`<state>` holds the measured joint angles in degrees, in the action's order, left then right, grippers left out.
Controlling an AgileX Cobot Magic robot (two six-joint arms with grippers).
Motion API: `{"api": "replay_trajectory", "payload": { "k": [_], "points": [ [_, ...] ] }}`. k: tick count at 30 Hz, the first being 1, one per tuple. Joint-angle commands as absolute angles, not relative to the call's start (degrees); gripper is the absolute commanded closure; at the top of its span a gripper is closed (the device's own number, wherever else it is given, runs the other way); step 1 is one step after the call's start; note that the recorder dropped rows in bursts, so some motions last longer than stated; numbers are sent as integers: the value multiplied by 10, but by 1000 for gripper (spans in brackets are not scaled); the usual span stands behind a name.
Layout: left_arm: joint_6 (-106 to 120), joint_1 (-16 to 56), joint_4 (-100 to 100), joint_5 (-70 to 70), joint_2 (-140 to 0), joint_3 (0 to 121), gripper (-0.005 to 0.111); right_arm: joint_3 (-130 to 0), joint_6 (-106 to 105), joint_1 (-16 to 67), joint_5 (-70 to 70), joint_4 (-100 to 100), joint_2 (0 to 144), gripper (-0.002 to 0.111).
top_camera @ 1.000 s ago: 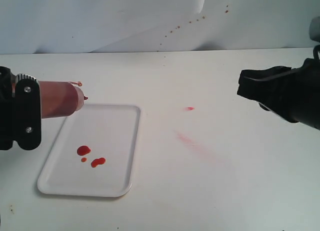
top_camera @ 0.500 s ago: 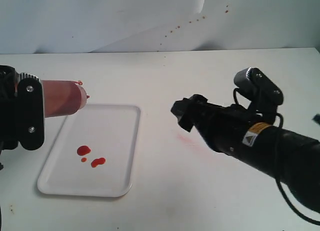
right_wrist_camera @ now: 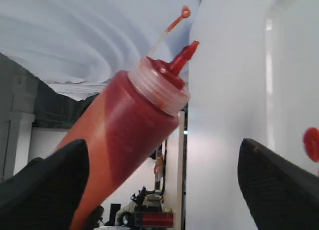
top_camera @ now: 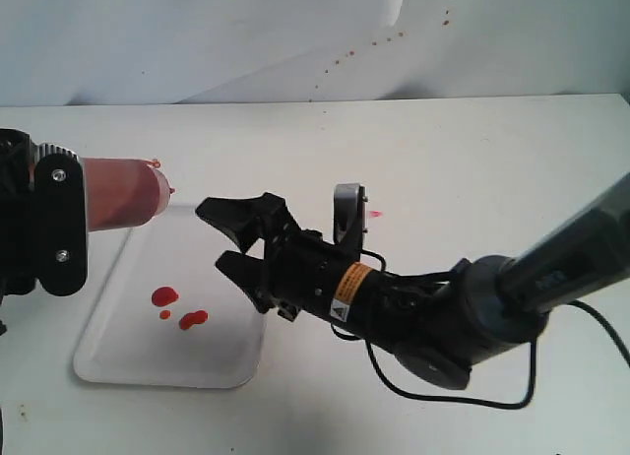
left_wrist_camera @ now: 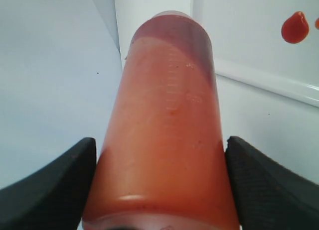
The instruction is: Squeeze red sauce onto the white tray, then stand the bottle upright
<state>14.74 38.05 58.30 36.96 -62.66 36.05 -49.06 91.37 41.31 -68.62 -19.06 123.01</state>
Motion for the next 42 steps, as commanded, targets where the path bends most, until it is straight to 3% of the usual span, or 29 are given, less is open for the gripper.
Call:
{"api": "replay_trajectory", "payload": {
  "k": [1,8,32,36,42],
  "points": [
    [138,382,607,358,-620,363,107,-561,918,432,-700,-199,1244,33],
    [138,382,611,358,-620,363,107,-618,937,464,-700,-162,1265,33],
    [135,382,618,346,-620,363,107,-628,964,481,-700,-177,1314,41],
    [135,382,616,346,-620,363,107,-628,965,481,-700,-191,1314,46],
    [135,382,614,346,-620,363,107,-628,965,481,-700,-206,1314,66]
  ]
}}
